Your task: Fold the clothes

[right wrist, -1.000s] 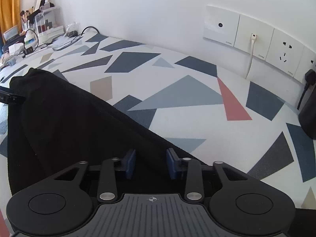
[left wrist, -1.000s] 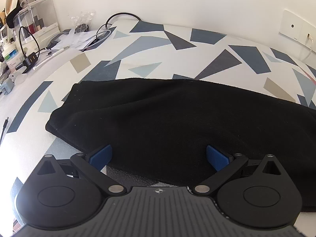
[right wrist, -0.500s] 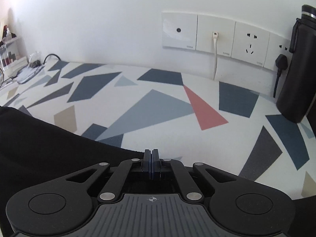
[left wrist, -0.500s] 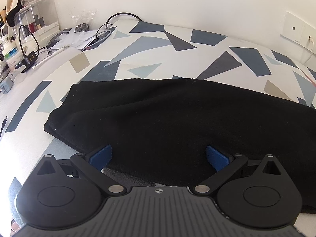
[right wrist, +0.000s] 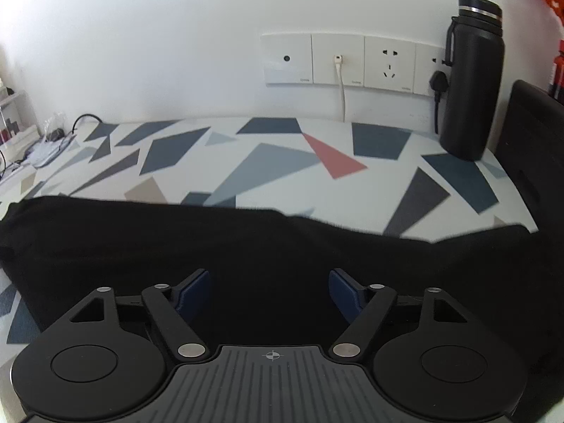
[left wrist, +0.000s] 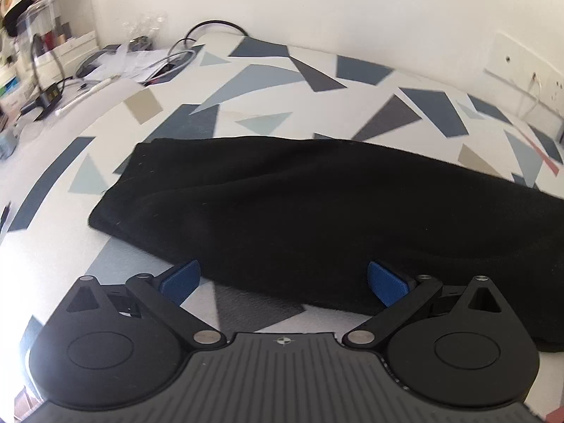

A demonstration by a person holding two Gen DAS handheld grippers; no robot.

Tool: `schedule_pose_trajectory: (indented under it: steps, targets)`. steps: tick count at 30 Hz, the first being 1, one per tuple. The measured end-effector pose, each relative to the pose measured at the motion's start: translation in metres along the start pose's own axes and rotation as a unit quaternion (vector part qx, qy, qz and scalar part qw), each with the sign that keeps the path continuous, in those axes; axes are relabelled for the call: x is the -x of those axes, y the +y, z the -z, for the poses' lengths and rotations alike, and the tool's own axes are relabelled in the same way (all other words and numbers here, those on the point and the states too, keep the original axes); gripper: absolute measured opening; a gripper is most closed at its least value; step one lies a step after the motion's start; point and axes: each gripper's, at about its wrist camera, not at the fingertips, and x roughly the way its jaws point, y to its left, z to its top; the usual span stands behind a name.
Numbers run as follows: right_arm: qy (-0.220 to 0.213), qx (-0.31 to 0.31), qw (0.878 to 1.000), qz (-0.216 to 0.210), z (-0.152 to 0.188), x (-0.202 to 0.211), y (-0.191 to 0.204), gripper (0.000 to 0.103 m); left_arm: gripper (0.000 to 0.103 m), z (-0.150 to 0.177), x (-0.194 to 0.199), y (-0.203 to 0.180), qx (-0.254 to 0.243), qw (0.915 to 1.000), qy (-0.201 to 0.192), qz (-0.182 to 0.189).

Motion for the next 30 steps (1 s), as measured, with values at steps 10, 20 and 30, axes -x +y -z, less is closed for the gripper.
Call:
schedule_pose_trajectory:
  steps: [10, 20, 30]
  targets:
    - [0.037, -0.058, 0.992, 0.104, 0.035, -0.002, 0.057, 0.090, 0.098, -0.018, -0.013, 0.117, 0.223, 0.9740, -0.024, 0.033]
    - [0.048, -0.091, 0.984, 0.148, 0.028, -0.017, 0.091, 0.097, 0.060, -0.049, -0.047, 0.112, 0.180, 0.9808, -0.023, 0.071]
    - [0.037, -0.117, 0.978, 0.171, 0.040, -0.012, 0.106, 0.101, 0.012, -0.052, -0.055, 0.138, 0.280, 0.9480, 0.001, 0.151]
